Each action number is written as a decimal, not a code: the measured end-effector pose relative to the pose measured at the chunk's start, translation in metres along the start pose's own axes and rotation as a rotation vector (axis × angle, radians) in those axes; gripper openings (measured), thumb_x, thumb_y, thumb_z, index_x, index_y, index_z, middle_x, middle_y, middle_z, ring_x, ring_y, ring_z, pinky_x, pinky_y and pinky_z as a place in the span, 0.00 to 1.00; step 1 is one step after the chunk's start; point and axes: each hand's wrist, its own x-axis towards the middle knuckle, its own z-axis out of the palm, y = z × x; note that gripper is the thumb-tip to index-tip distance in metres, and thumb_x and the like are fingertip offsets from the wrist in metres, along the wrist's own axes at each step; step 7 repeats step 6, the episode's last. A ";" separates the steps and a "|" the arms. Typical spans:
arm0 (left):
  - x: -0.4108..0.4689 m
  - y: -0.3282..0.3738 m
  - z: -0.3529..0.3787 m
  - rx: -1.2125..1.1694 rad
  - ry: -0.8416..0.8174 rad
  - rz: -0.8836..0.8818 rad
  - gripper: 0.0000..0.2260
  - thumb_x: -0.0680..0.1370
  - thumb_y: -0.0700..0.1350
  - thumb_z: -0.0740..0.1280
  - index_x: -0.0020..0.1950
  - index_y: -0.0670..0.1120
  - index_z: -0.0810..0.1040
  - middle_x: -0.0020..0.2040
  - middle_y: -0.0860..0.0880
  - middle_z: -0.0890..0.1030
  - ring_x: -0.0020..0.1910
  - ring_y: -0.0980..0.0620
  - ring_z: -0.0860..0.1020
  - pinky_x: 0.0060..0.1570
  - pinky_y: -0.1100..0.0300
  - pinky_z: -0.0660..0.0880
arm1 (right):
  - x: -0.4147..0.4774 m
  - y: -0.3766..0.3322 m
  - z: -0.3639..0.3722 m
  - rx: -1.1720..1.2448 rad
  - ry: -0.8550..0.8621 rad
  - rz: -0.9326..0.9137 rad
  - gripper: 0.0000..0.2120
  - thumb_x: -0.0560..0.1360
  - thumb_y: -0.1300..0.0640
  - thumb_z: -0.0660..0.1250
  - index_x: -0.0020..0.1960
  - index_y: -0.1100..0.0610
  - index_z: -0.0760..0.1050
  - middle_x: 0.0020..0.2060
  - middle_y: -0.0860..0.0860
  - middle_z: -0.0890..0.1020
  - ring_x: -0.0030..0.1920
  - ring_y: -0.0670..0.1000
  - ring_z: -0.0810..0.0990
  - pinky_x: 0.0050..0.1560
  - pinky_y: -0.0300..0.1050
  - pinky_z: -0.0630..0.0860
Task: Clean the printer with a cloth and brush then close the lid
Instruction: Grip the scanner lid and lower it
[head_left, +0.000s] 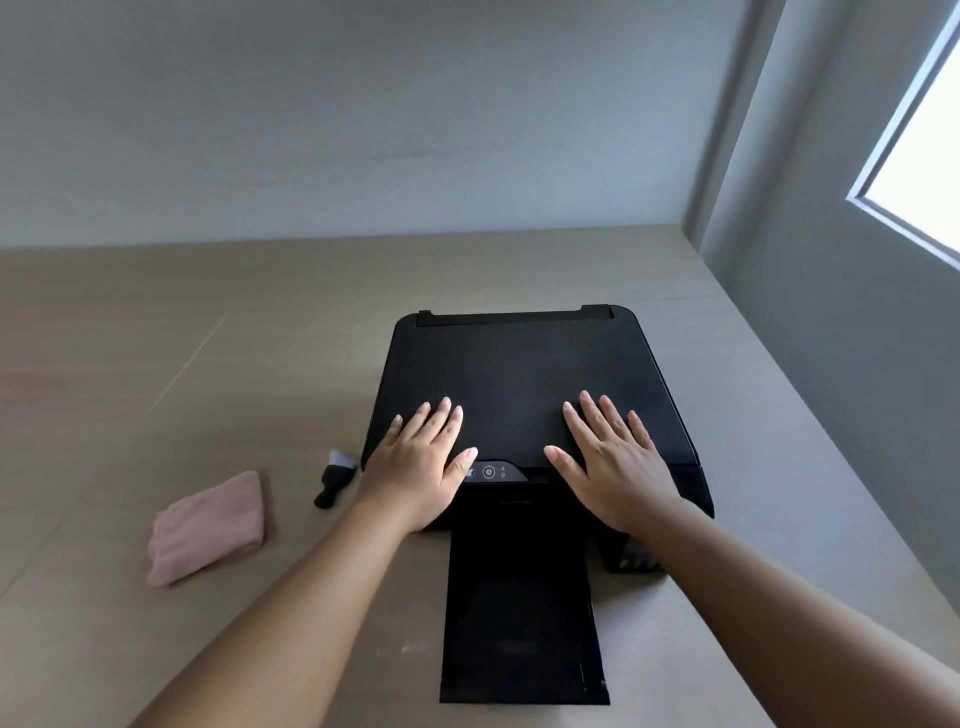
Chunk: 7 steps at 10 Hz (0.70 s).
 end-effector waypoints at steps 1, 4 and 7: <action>0.028 -0.005 -0.009 -0.023 -0.060 -0.054 0.29 0.81 0.62 0.46 0.80 0.50 0.49 0.80 0.50 0.47 0.79 0.50 0.47 0.76 0.50 0.45 | 0.029 -0.002 -0.007 -0.001 -0.029 0.046 0.32 0.79 0.36 0.44 0.78 0.49 0.47 0.79 0.49 0.47 0.78 0.52 0.42 0.77 0.55 0.42; 0.044 -0.009 0.004 0.020 -0.045 -0.091 0.32 0.79 0.64 0.41 0.80 0.50 0.44 0.80 0.50 0.44 0.79 0.51 0.42 0.76 0.48 0.41 | 0.049 0.001 -0.003 -0.031 -0.015 0.086 0.32 0.78 0.35 0.43 0.78 0.46 0.44 0.79 0.46 0.45 0.78 0.49 0.42 0.77 0.54 0.43; 0.044 -0.008 0.003 -0.010 -0.012 -0.103 0.31 0.80 0.63 0.43 0.80 0.51 0.46 0.80 0.50 0.45 0.79 0.51 0.43 0.76 0.49 0.42 | 0.049 -0.004 -0.023 0.152 -0.112 0.133 0.32 0.79 0.38 0.51 0.78 0.50 0.51 0.79 0.48 0.50 0.78 0.51 0.45 0.77 0.54 0.44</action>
